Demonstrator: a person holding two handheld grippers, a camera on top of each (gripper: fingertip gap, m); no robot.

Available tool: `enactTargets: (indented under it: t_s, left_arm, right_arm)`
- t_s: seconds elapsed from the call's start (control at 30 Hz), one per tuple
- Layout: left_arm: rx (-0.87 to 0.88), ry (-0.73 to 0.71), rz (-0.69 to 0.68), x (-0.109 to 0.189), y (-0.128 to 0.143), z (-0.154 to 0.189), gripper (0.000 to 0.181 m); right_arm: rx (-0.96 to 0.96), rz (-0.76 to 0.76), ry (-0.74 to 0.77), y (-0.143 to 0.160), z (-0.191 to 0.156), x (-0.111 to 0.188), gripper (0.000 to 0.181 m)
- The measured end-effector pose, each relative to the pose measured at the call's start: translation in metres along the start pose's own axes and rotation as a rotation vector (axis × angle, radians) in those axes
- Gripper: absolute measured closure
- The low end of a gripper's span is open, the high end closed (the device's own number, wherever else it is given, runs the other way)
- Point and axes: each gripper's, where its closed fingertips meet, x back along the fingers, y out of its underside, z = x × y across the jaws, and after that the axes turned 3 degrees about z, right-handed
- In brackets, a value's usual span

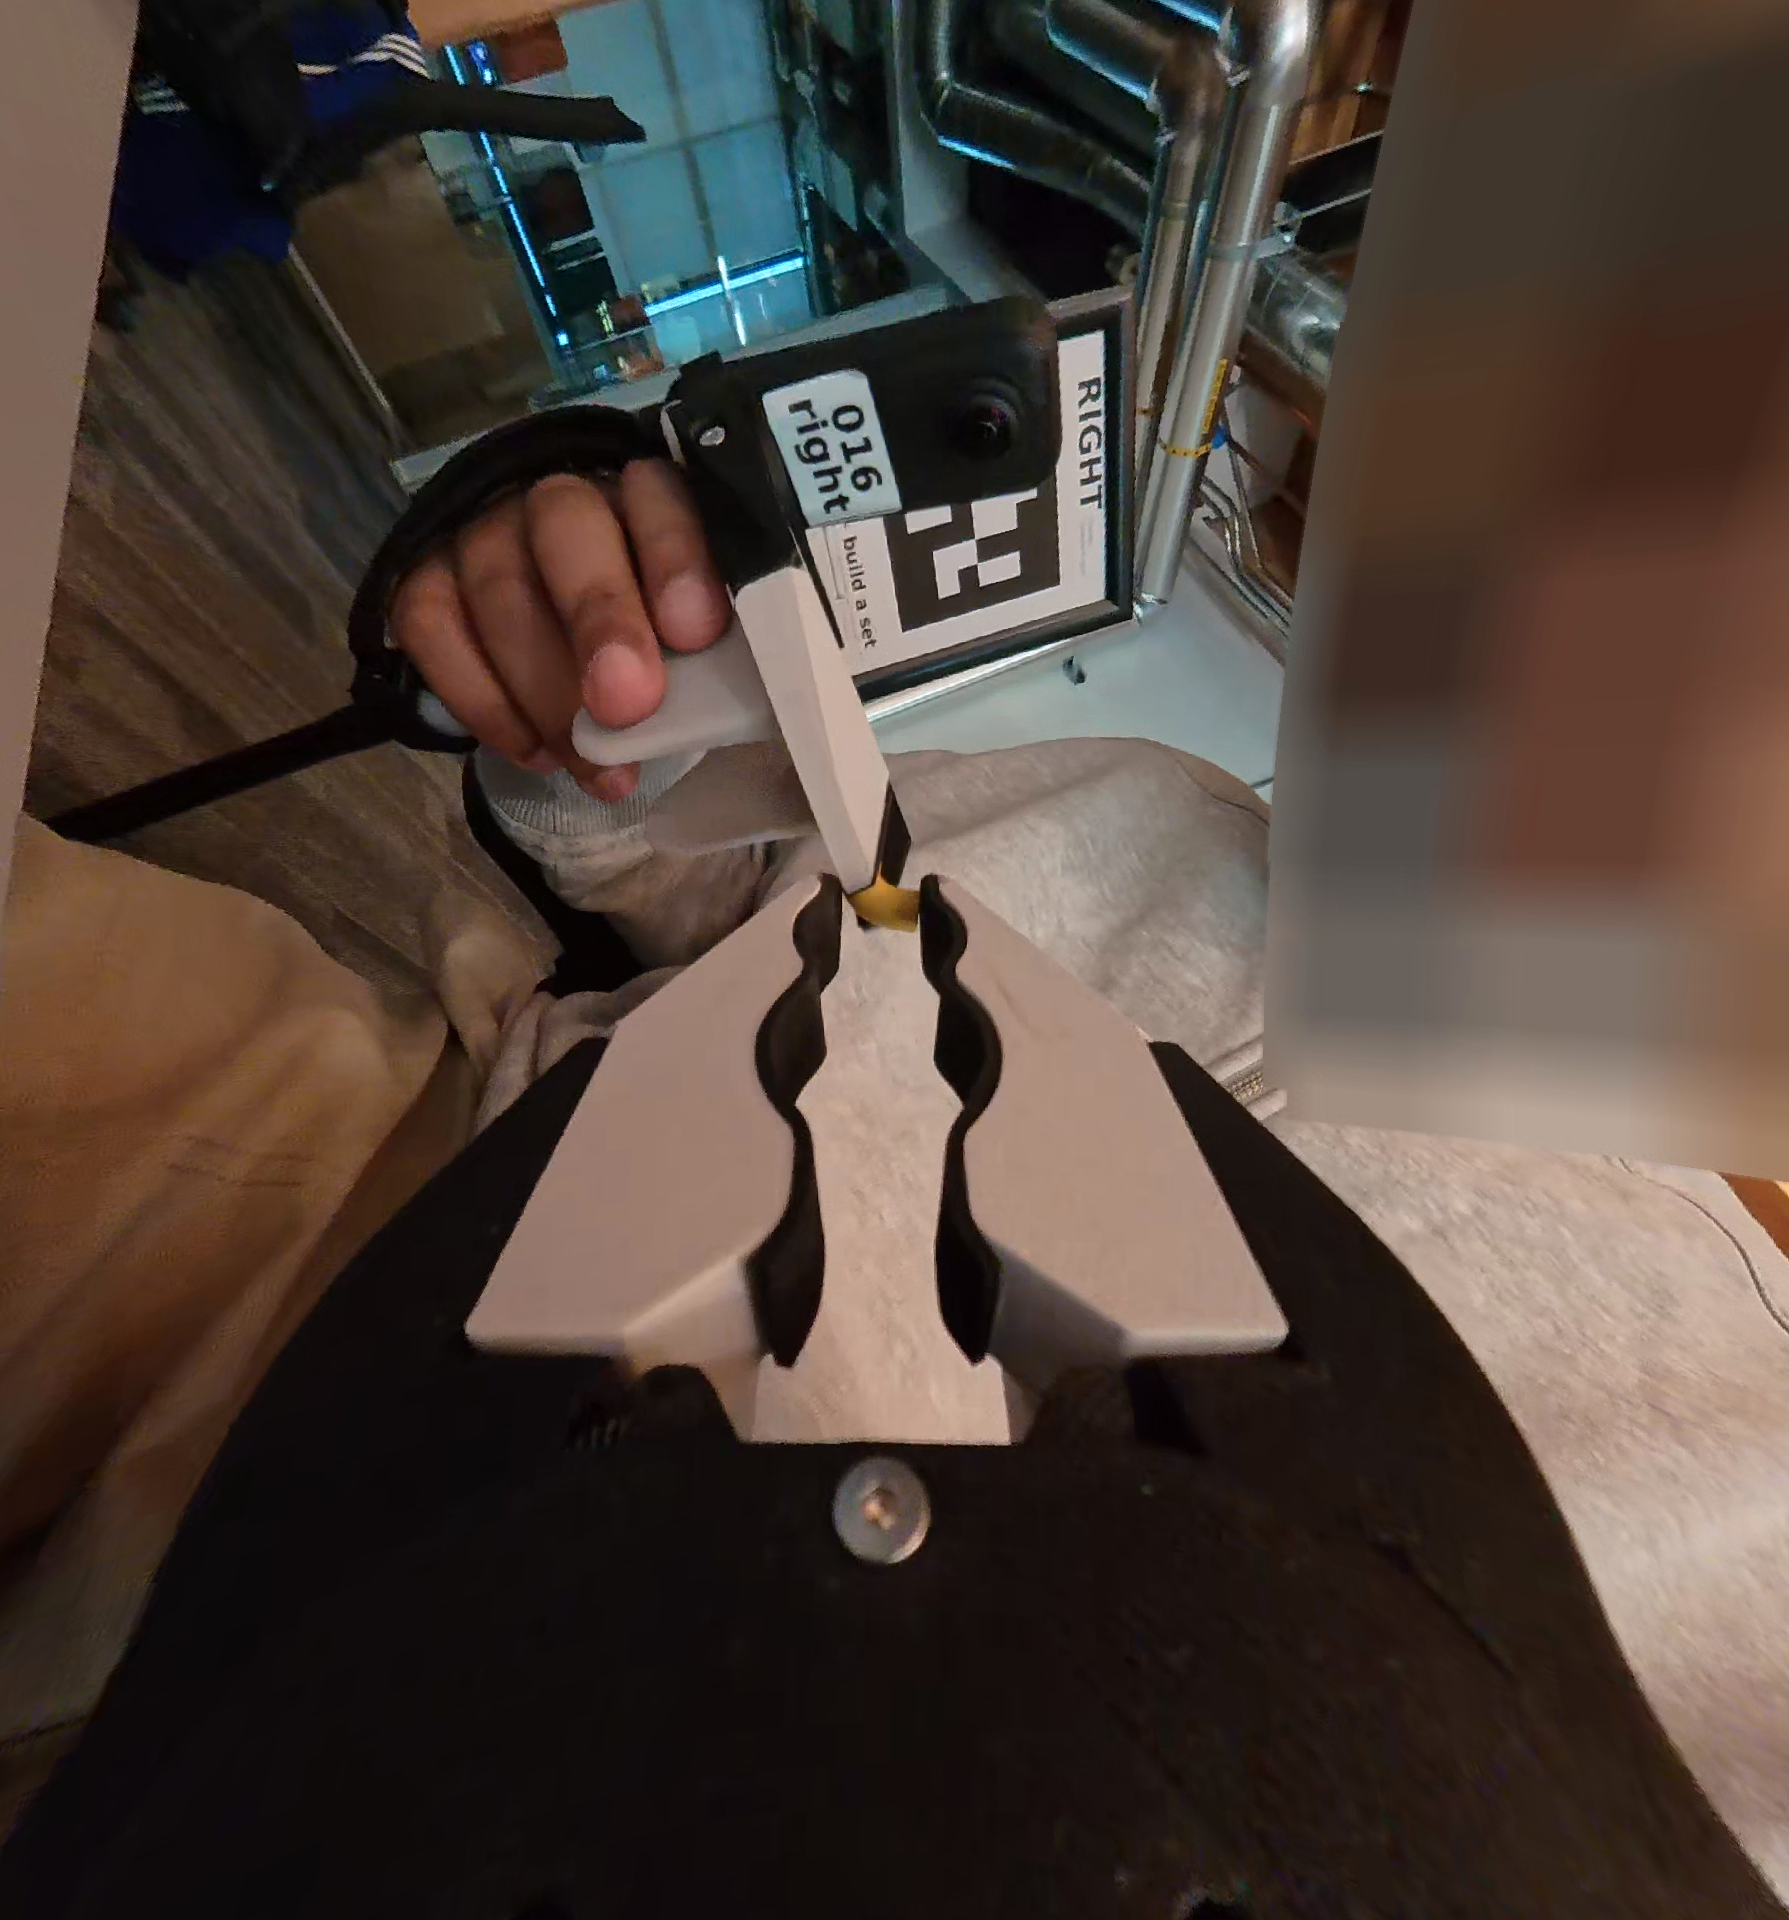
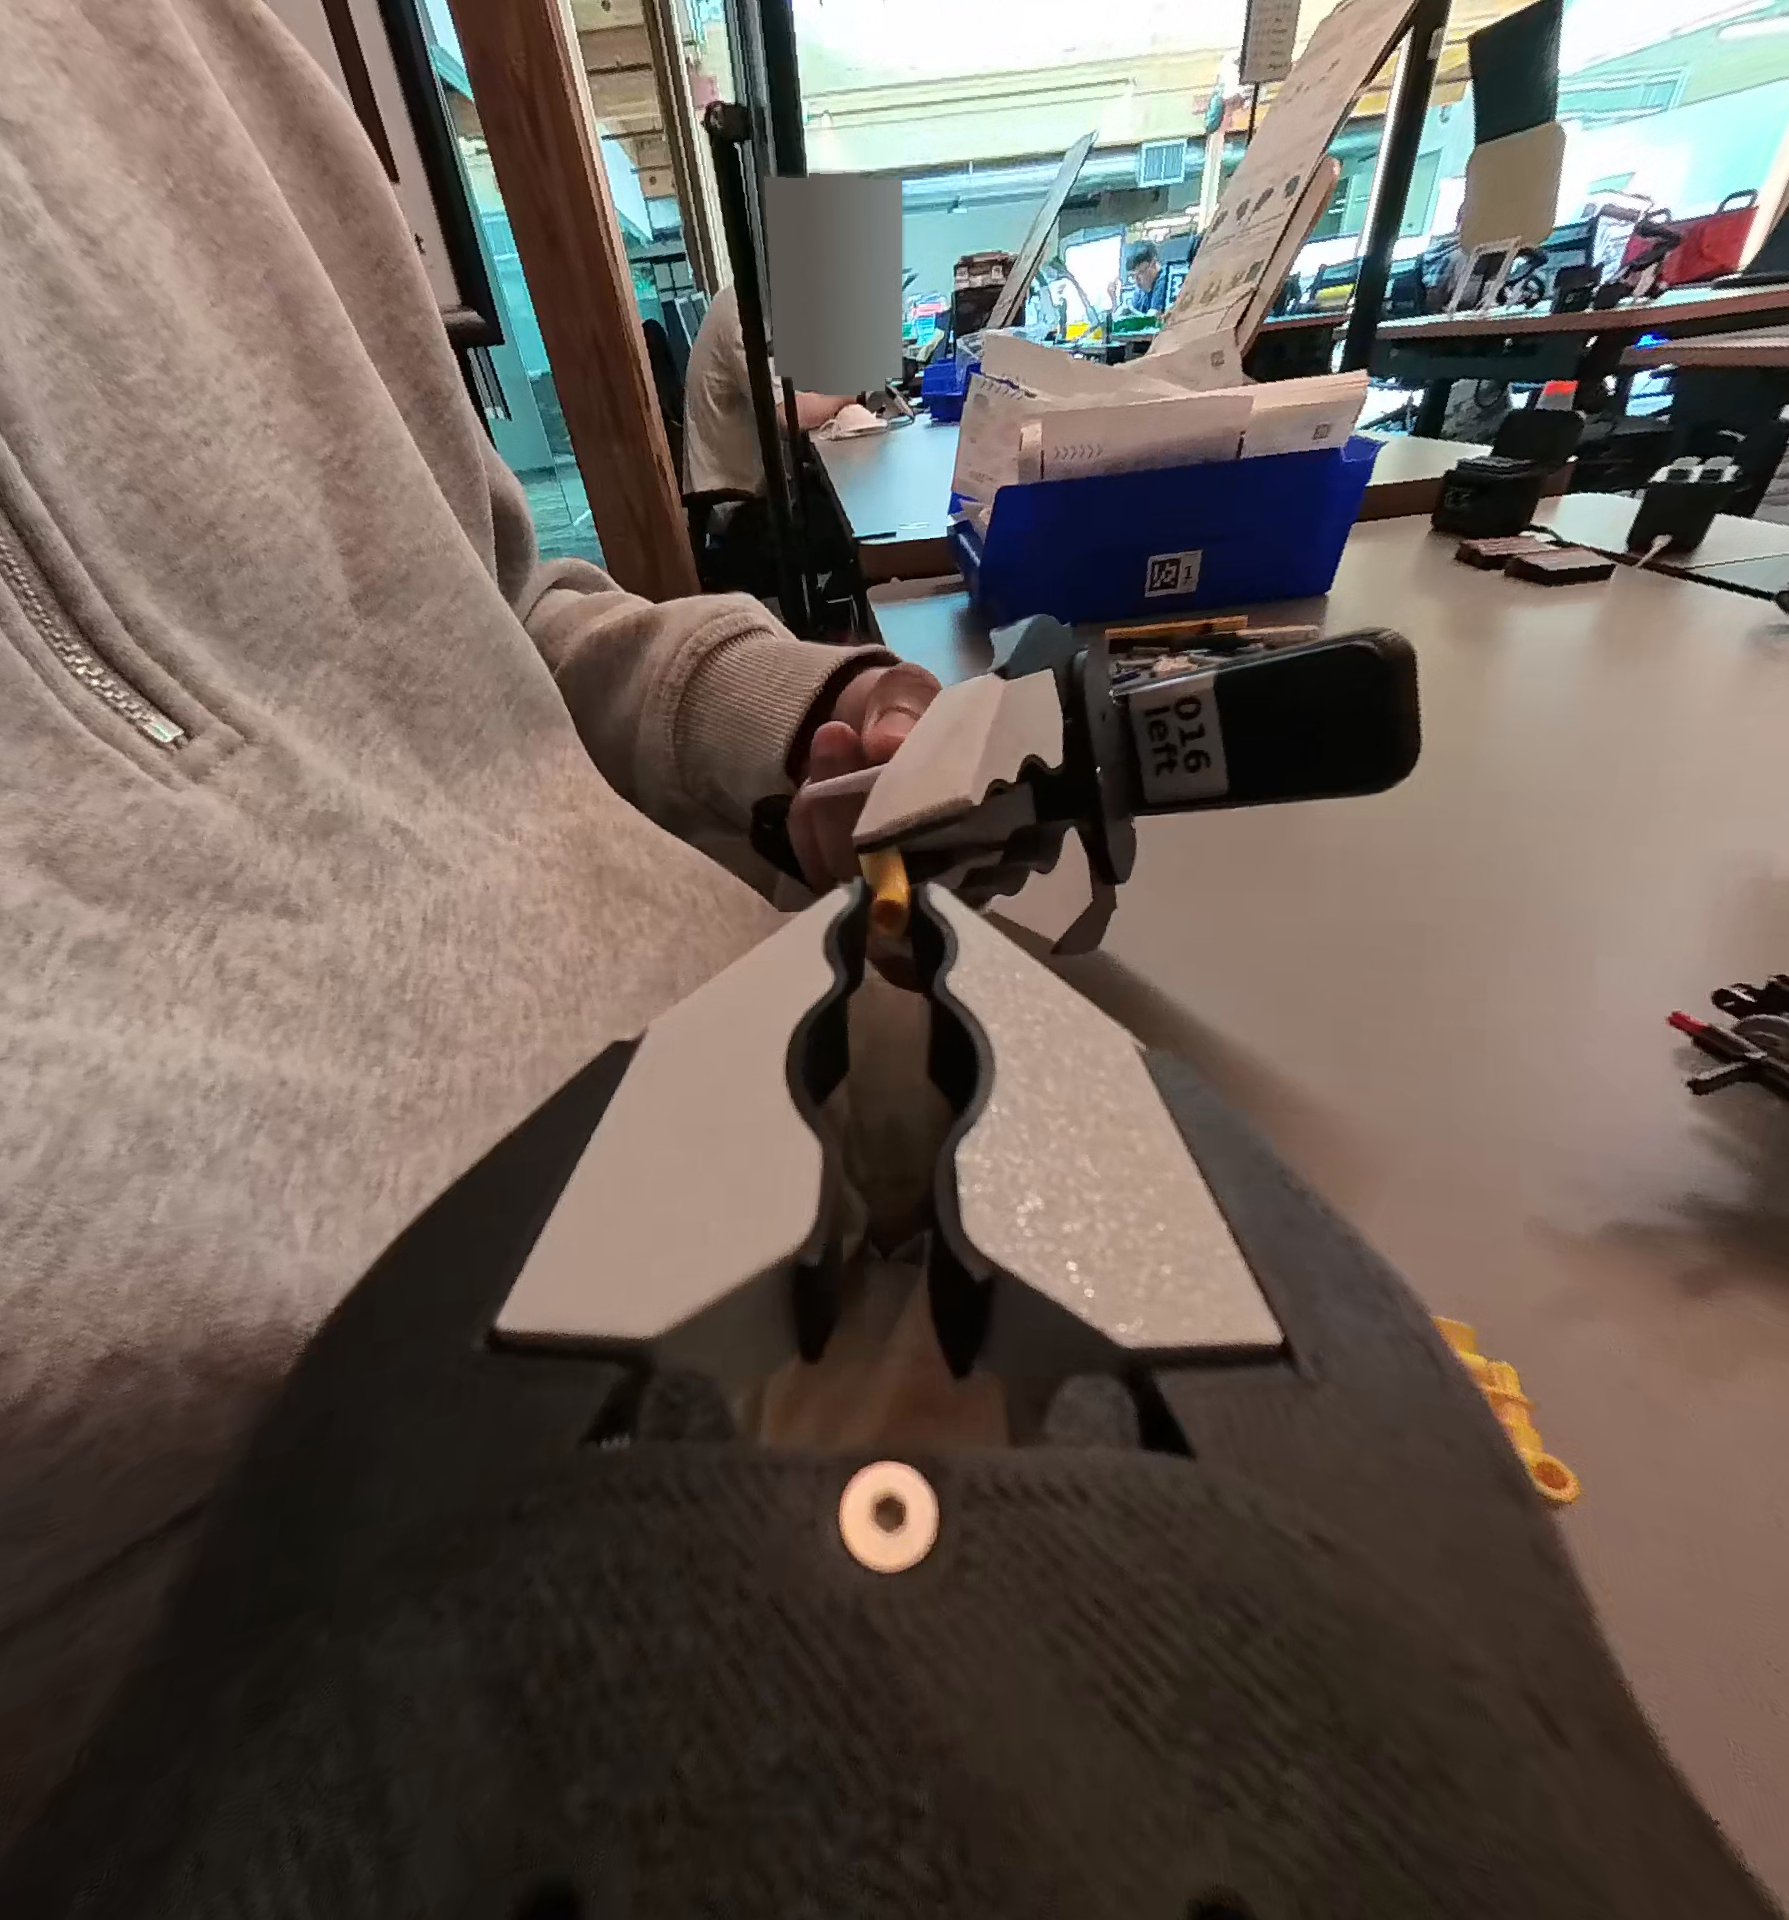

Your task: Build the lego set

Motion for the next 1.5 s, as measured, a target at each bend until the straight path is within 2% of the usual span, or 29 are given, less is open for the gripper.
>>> enactTargets:
  t_s: [0.03,0.1,0.17,0.3,0.4,0.53,0.77,1.13,1.27,1.4,1.5]
  left_arm:
    - [0.002,0.007,0.013,0.0,-0.001,0.001,0.169]
    - [-0.016,0.007,0.05,0.002,-0.007,0.001,0.164]
    - [-0.097,-0.021,0.11,0.007,-0.016,0.002,0.153]
    - [-0.453,-0.255,0.273,0.02,-0.039,-0.005,0.148]
    - [-0.567,-0.329,0.283,0.018,-0.039,0.0,0.152]
    - [-0.553,-0.404,0.248,0.016,-0.036,-0.012,0.158]
    - [-0.544,-0.375,0.279,0.016,-0.038,-0.008,0.176]
    - [-0.463,-0.352,0.337,0.024,-0.044,-0.012,0.176]
    - [-0.451,-0.354,0.323,0.021,-0.042,-0.013,0.176]
    - [-0.453,-0.364,0.308,0.019,-0.041,-0.014,0.176]
    - [-0.448,-0.366,0.309,0.018,-0.041,-0.014,0.177]
  right_arm:
    - [0.001,0.003,0.008,-0.001,0.001,0.0,0.175]
    - [-0.023,0.023,0.03,-0.004,0.006,0.001,0.175]
    - [-0.095,0.063,0.065,-0.009,0.015,0.005,0.175]
    - [-0.31,0.161,0.082,-0.018,0.028,0.009,0.175]
    - [-0.437,0.134,0.091,-0.006,0.034,0.005,0.175]
    - [-0.522,0.134,0.084,-0.001,0.036,0.0,0.175]
    - [-0.568,0.169,0.103,-0.001,0.038,0.002,0.176]
    - [-0.572,0.261,0.131,-0.009,0.047,0.02,0.165]
    - [-0.563,0.216,0.136,-0.003,0.045,0.014,0.165]
    - [-0.543,0.173,0.139,0.002,0.042,0.01,0.176]
    - [-0.523,0.151,0.143,0.003,0.041,0.01,0.176]
